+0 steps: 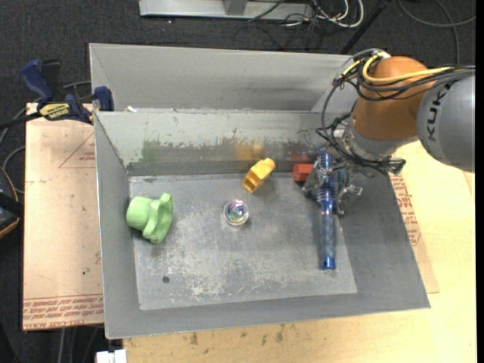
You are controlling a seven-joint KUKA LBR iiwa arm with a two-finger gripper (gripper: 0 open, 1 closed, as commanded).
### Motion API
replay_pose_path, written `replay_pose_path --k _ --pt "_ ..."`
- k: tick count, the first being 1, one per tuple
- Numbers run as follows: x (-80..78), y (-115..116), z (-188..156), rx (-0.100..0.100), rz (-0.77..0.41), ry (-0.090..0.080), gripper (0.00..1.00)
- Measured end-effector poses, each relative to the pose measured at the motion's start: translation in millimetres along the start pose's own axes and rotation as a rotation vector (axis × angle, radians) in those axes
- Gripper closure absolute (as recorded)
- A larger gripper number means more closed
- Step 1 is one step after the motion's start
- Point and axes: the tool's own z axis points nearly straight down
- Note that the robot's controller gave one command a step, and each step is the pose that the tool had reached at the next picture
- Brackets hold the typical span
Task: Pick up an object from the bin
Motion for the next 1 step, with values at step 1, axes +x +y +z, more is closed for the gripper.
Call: replay_pose_path --k 1 --pt "12.1 15.6 -125.5 0.010 -0.032 0.007 1.00"
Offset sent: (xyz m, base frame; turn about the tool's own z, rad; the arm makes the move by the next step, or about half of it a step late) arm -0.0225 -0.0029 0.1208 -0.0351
